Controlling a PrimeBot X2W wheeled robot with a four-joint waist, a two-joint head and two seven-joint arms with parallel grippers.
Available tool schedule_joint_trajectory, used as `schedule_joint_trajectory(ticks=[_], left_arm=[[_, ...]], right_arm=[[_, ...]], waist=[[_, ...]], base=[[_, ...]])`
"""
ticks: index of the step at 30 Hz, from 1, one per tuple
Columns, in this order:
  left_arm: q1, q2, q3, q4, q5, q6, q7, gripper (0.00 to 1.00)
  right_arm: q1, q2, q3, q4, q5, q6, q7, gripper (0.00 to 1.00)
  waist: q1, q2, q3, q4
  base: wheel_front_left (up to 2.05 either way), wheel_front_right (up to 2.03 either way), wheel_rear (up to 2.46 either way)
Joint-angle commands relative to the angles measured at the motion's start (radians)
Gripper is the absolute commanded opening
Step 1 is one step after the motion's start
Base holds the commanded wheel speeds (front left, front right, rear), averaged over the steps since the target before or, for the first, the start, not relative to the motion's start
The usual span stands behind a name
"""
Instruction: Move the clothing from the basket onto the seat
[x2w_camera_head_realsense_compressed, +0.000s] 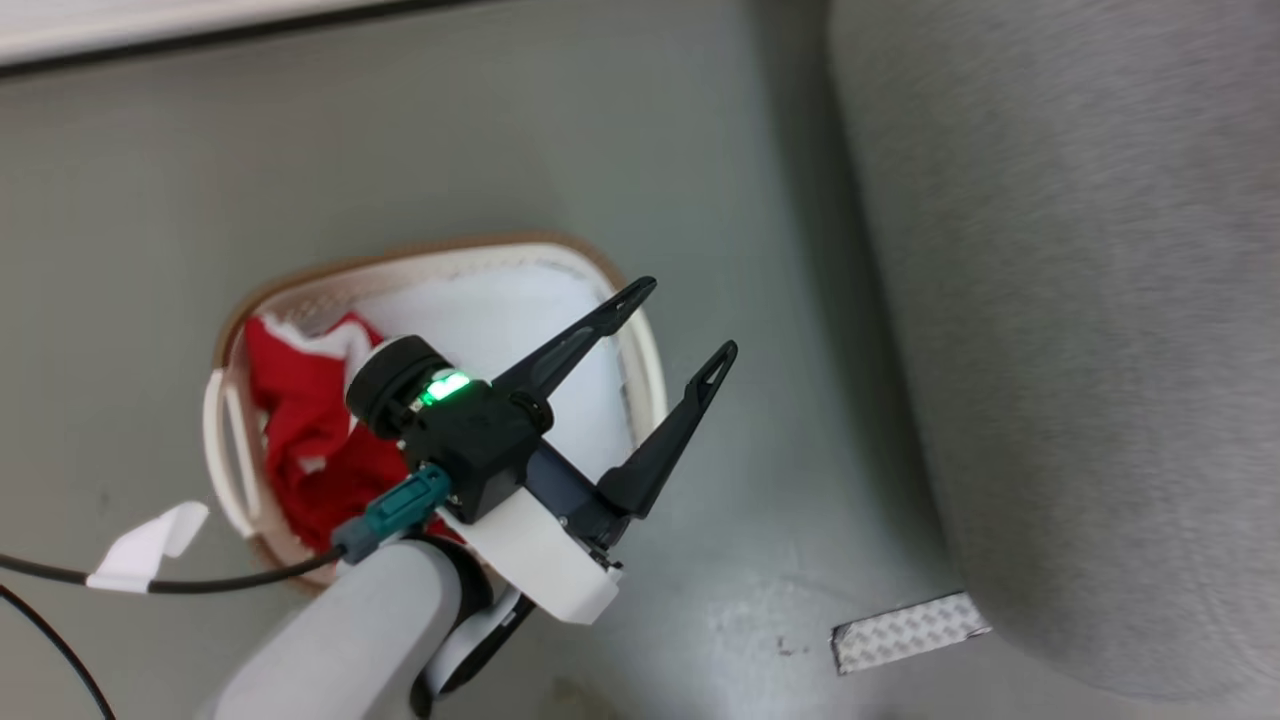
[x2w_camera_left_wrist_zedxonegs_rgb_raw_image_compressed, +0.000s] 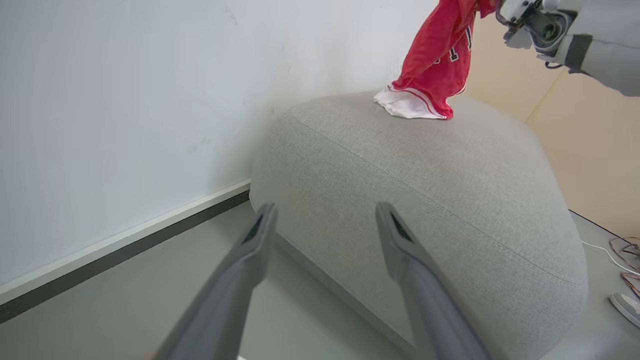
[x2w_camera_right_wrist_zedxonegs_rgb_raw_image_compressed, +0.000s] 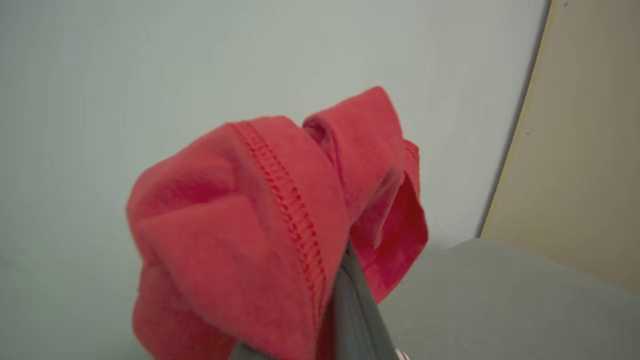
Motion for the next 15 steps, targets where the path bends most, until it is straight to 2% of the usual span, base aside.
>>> schedule_joint_trajectory(ticks=[1,7,8,9,10,15], left_arm=[[-0.017,0.006,0.005,0.001,0.013,0.0,-0.01,1.0],[-0.008,0.015,0.008,0.017,0.008,0.004,-0.021,1.0],[-0.003,0.017,0.009,0.02,0.003,0.006,-0.024,1.0],[0.0,0.02,0.012,0.023,0.0,0.007,-0.026,1.0],[0.006,0.021,0.015,0.028,-0.003,0.01,-0.028,1.0],[0.049,0.025,0.025,0.056,-0.027,0.025,-0.052,1.0]], right_arm=[[-0.003,0.022,-0.044,0.052,-0.063,-0.002,-0.002,0.0],[0.049,0.087,-0.208,0.176,-0.269,-0.002,-0.003,0.0],[0.055,0.099,-0.221,0.179,-0.296,-0.002,-0.003,0.22],[0.061,0.112,-0.236,0.173,-0.321,-0.002,-0.004,0.47],[0.071,0.125,-0.246,0.169,-0.34,-0.002,-0.003,1.0],[0.148,0.182,-0.21,0.121,-0.369,-0.002,-0.004,1.0]], waist=[[-0.0004,0.0,0.083,0.068],[-0.0004,0.0,0.093,0.087],[-0.0004,0.0,0.085,0.085],[-0.0004,0.0,0.076,0.081],[-0.0004,0.0,0.064,0.076],[-0.0004,0.0,-0.034,0.041]], base=[[0.0,0.0,0.0],[0.0,0.0,0.0],[0.0,0.0,0.0],[0.0,0.0,0.0],[0.0,0.0,0.0],[0.0,0.0,0.0]])
